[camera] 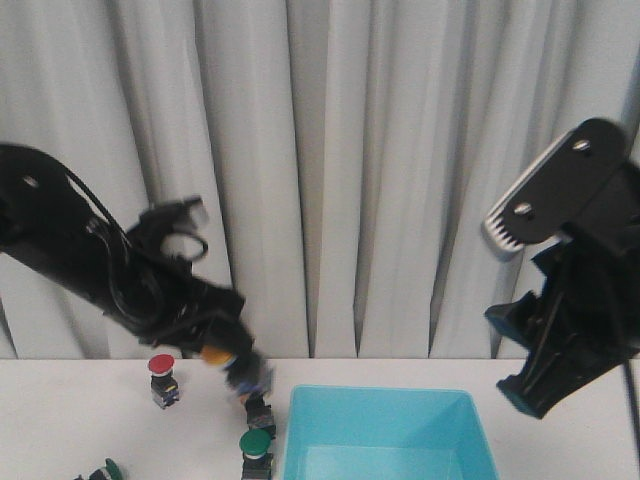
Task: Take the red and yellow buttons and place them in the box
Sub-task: 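Lift the yellow button toward the right gripper, then grasp the yellow button with the right gripper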
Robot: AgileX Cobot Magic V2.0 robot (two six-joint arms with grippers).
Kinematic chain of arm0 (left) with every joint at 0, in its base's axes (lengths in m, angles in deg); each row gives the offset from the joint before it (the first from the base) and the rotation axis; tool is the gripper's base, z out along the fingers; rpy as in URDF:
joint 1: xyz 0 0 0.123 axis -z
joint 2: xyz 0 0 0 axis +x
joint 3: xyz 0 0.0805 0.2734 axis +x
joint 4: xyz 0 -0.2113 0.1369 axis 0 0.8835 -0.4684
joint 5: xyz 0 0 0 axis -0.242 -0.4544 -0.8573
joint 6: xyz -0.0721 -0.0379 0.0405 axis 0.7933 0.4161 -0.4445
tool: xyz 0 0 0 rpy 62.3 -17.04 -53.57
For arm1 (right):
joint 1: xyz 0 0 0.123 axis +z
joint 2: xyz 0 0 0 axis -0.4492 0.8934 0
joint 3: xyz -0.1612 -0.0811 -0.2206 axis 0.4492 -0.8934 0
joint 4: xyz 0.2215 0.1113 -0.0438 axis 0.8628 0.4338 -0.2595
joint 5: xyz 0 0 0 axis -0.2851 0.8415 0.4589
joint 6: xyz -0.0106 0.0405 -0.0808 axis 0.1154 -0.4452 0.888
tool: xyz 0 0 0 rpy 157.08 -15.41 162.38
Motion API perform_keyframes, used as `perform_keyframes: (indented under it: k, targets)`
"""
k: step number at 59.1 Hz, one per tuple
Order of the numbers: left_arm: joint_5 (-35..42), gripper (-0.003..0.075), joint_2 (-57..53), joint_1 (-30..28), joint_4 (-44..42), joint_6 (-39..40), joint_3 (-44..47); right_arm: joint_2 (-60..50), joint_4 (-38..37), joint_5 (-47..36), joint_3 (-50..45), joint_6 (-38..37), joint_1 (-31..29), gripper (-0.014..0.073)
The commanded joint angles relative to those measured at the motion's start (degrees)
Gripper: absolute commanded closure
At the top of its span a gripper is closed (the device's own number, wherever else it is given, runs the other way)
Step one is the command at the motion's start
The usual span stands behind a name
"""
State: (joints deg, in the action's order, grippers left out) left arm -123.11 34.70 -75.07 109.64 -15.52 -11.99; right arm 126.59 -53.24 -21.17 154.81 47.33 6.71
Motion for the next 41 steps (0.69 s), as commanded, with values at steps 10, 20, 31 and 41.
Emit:
perform_keyframes:
  k: [10, 20, 31, 41]
  targets:
    - [2.54, 0.0699, -9.59, 0.29, 24.05, -8.50, -1.74, 2.16, 6.66, -6.29, 1.84, 8.10, -0.13, 0.0150]
    - [-0.50, 0.0699, -10.14, 0.29, 33.05, -9.15, -1.69, 2.10, 16.91, -10.90, 1.84, 16.62, -0.13, 0.0150]
    - [-1.88, 0.0699, -10.14, 0.29, 36.20, -9.09, -1.69, 1.91, 22.87, -14.42, 1.84, 23.74, -0.13, 0.0150]
    - [-1.68, 0.0699, -10.14, 0.29, 38.53, -9.34, -1.69, 1.86, 26.57, -14.95, 1.84, 29.12, -0.13, 0.0146]
